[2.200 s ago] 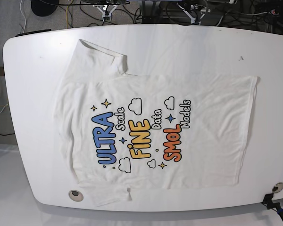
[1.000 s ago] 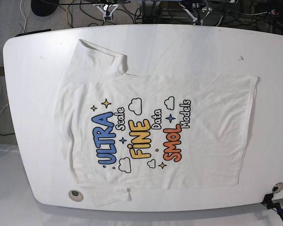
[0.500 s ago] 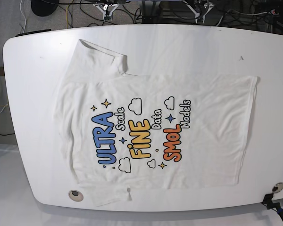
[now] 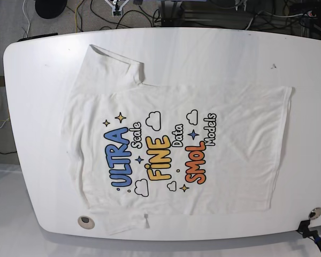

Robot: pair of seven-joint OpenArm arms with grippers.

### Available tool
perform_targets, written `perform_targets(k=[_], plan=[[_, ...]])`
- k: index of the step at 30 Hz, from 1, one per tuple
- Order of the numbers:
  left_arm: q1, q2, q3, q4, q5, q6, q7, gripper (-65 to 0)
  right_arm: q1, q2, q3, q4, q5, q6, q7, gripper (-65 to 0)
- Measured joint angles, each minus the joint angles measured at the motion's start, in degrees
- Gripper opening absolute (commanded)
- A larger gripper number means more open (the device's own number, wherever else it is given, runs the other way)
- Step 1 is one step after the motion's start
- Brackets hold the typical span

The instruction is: Fold the T-shirt properly

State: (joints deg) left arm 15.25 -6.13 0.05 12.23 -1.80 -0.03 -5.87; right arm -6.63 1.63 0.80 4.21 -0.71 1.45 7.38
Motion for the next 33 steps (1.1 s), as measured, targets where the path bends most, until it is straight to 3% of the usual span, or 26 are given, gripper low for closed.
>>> perform_targets(k=[13, 25, 28, 33], plan=[[3.30, -0.15, -0.20, 0.98, -1.60, -0.87, -2.78, -65.0, -2.03, 0.13, 0.26, 0.07, 0.09, -0.39, -0.87, -65.0], [15.10, -2.64, -0.28, 10.27, -4.57, -1.29, -6.43, -65.0, -11.80, 3.13, -0.02, 9.86, 0.81, -0.44, 0.15, -65.0], [13.46, -2.51, -0.37, 9.42, -4.48, -1.11, -10.58, -65.0, -11.54, 3.28, 0.33, 9.66, 0.92, 0.00, 2.78, -65.0], [16.74, -3.67, -0.37, 13.81, -4.52, -1.01, -10.49, -65.0, -15.04, 3.52, 0.33, 14.12, 0.55, 0.00, 2.27, -65.0]])
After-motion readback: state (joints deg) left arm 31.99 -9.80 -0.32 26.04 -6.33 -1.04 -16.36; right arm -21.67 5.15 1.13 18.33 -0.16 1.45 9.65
